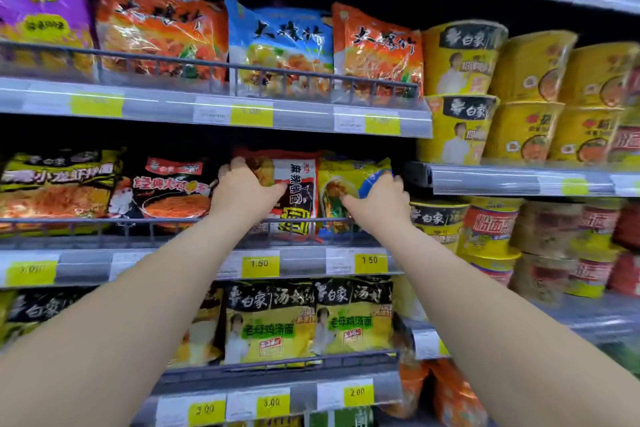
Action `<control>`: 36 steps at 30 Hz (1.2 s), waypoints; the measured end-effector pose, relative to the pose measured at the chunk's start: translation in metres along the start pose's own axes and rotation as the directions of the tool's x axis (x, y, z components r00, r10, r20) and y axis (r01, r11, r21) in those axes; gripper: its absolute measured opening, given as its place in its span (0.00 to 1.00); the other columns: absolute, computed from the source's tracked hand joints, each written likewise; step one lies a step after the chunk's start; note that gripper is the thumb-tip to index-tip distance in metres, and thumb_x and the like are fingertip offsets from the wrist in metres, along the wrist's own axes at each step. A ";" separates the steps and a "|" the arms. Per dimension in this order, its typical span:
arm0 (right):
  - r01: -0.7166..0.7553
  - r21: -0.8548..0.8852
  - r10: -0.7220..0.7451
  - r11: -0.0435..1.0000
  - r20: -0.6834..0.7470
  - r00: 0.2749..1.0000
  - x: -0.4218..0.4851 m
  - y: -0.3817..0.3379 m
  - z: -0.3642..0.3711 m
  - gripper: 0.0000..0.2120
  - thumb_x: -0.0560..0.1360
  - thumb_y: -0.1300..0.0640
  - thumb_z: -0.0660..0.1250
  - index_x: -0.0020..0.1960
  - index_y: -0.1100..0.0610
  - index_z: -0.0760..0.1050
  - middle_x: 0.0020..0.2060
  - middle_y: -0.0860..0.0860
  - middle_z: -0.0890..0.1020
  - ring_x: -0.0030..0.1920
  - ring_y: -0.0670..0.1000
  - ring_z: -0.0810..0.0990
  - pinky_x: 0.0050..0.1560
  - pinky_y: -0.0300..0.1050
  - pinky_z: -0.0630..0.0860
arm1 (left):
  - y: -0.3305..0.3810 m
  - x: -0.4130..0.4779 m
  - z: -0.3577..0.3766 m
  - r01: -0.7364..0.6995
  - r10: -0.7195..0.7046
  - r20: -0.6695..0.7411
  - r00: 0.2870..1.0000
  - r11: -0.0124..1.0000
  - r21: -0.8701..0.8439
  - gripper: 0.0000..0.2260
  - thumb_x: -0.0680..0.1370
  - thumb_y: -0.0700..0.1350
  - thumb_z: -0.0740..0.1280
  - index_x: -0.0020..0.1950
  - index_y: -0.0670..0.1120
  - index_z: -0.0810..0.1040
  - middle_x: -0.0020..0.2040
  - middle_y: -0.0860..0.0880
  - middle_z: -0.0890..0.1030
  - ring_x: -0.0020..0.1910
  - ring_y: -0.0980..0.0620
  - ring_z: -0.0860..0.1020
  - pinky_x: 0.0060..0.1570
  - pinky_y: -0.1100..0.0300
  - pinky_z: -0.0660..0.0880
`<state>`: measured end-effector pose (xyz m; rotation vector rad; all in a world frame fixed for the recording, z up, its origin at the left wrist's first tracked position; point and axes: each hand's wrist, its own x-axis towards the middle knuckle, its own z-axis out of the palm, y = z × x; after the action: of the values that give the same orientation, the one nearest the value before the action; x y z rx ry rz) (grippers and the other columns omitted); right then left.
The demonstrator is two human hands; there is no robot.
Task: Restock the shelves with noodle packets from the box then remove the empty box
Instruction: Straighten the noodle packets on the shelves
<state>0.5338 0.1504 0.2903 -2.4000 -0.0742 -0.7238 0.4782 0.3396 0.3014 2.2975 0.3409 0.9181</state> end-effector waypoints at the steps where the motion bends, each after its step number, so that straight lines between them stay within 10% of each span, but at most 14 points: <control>1: -0.014 0.056 0.015 0.998 -0.028 1.000 0.000 0.000 0.001 0.40 0.69 0.39 0.69 0.70 0.62 0.59 0.70 0.61 0.63 0.65 0.63 0.68 0.63 0.57 0.70 | 0.000 0.000 -0.001 0.014 -0.014 -0.007 1.000 1.000 -0.028 0.38 0.71 0.58 0.71 0.71 0.39 0.60 0.67 0.37 0.68 0.64 0.38 0.70 0.59 0.50 0.70; 11: -0.036 0.493 0.087 0.869 -0.080 0.993 -0.012 0.006 -0.017 0.52 0.64 0.45 0.77 0.76 0.59 0.50 0.70 0.56 0.66 0.69 0.60 0.65 0.69 0.61 0.61 | 0.008 -0.031 -0.028 -0.137 0.108 -0.167 0.980 0.975 -0.173 0.45 0.69 0.58 0.74 0.76 0.46 0.52 0.73 0.43 0.65 0.69 0.43 0.67 0.62 0.50 0.68; 18: 0.081 0.462 0.001 0.883 -0.173 0.985 -0.034 0.010 -0.023 0.24 0.63 0.49 0.77 0.50 0.57 0.68 0.51 0.56 0.73 0.52 0.60 0.74 0.56 0.64 0.72 | 0.003 -0.059 -0.039 -0.181 0.257 -0.394 0.883 0.958 0.221 0.43 0.63 0.61 0.77 0.72 0.50 0.61 0.64 0.46 0.67 0.62 0.43 0.69 0.59 0.48 0.68; 25: 0.220 0.260 -0.132 0.940 -0.317 0.939 -0.053 0.011 -0.036 0.27 0.69 0.57 0.71 0.66 0.58 0.69 0.57 0.54 0.75 0.60 0.59 0.71 0.60 0.58 0.68 | -0.003 -0.059 -0.033 -0.447 0.760 -0.092 0.643 0.470 0.761 0.15 0.65 0.44 0.76 0.50 0.48 0.80 0.43 0.49 0.80 0.42 0.43 0.74 0.40 0.52 0.66; 36: 0.390 -0.076 -0.339 0.918 -0.664 0.667 -0.051 0.019 -0.053 0.21 0.67 0.69 0.67 0.59 0.58 0.75 0.54 0.57 0.77 0.54 0.61 0.70 0.53 0.55 0.65 | -0.013 -0.058 -0.044 -0.310 0.327 -0.424 0.844 0.944 0.112 0.09 0.78 0.43 0.65 0.57 0.49 0.72 0.52 0.49 0.75 0.50 0.46 0.73 0.39 0.51 0.72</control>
<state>0.4696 0.1110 0.2883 -1.9244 -0.2862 -1.7096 0.4057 0.3439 0.2861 2.2002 0.1605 1.6228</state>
